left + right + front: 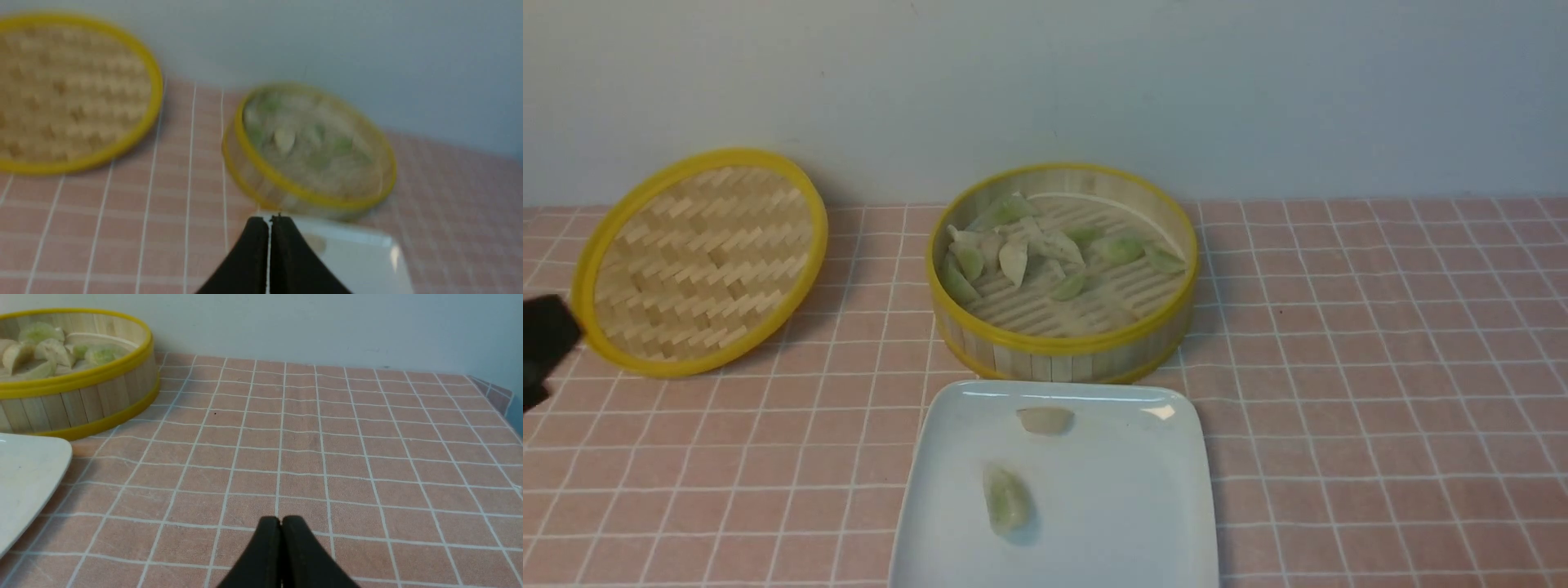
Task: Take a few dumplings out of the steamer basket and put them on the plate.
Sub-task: Use the left arm to grab a dumpling from the steamer
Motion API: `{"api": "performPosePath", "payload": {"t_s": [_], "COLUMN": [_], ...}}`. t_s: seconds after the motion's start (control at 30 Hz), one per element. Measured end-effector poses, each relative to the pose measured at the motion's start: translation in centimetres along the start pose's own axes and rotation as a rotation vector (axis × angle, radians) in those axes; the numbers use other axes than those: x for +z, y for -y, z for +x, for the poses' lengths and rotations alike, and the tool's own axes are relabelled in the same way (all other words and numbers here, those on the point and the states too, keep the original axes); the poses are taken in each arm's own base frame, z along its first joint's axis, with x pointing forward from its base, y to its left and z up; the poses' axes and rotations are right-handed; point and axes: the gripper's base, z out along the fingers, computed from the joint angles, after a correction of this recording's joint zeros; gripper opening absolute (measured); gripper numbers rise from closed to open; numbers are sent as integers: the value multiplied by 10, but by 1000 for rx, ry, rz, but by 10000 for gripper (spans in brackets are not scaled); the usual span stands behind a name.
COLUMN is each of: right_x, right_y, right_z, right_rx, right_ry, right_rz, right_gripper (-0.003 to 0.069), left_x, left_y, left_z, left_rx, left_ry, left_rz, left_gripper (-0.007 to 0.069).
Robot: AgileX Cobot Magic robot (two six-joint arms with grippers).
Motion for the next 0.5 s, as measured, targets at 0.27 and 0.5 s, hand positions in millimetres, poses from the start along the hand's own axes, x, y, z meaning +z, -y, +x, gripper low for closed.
{"api": "performPosePath", "payload": {"t_s": [0.27,0.5], "right_x": [0,0], "right_y": [0,0], "right_z": [0,0], "right_rx": [0,0], "right_ry": [0,0], "right_rz": [0,0], "right_gripper": [-15,-15], "left_x": [125,229], "left_y": [19,63], "left_z": [-56,-46], "left_rx": [221,399], "left_ry": [-505,-653], "left_rz": [-6,20], "left_gripper": [-6,-6]}}
